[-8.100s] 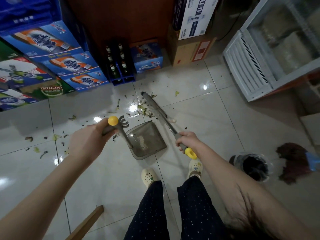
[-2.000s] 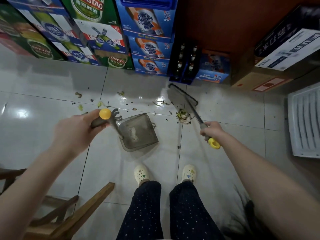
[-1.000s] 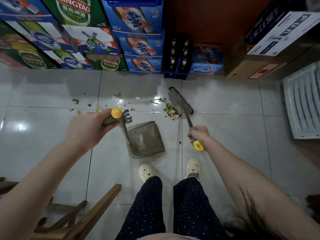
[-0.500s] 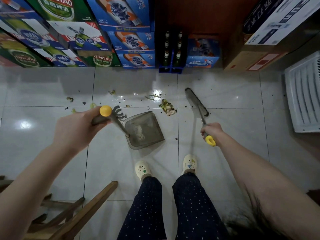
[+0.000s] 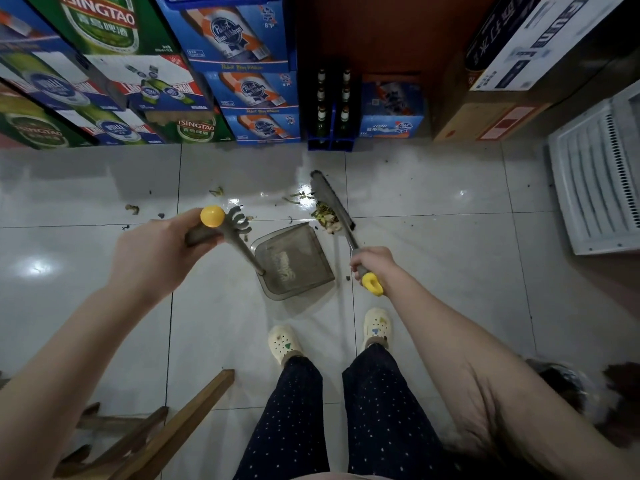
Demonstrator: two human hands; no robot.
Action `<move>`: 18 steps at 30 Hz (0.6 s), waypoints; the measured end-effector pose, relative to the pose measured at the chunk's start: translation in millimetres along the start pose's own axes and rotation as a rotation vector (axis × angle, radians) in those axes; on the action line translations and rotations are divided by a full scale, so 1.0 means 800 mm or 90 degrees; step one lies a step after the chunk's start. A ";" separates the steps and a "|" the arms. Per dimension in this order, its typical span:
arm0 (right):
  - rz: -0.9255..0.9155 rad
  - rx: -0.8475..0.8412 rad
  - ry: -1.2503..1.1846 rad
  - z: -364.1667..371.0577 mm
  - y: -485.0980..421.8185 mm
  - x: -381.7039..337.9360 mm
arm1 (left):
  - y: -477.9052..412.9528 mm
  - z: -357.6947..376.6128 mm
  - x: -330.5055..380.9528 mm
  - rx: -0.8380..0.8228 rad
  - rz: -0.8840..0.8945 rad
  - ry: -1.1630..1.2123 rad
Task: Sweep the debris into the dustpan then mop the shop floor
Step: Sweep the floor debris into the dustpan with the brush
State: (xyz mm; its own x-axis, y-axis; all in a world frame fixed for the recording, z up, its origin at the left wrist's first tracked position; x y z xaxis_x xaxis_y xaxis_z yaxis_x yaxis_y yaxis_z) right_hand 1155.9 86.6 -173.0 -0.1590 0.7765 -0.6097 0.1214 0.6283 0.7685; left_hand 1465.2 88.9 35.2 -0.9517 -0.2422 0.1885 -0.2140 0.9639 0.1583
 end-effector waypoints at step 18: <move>0.005 0.123 0.089 -0.188 -0.019 0.013 | -0.001 0.036 0.070 -0.019 0.051 -0.016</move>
State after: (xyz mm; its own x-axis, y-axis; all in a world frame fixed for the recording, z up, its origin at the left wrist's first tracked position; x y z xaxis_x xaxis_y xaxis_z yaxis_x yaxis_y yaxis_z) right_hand 1004.7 77.9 -162.2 -0.2893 0.7756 -0.5611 0.3062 0.6303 0.7134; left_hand 1405.6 78.0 17.7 -0.9709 -0.1614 0.1770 -0.1308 0.9762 0.1728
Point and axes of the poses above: each hand's wrist, its own y-axis away from the middle knuckle, its own z-axis out of the palm, x = y × z, the point moved 6 cm from there along -y, towards the middle knuckle, and after that the axes turned 11 degrees about -z, right-handed, at the moved point
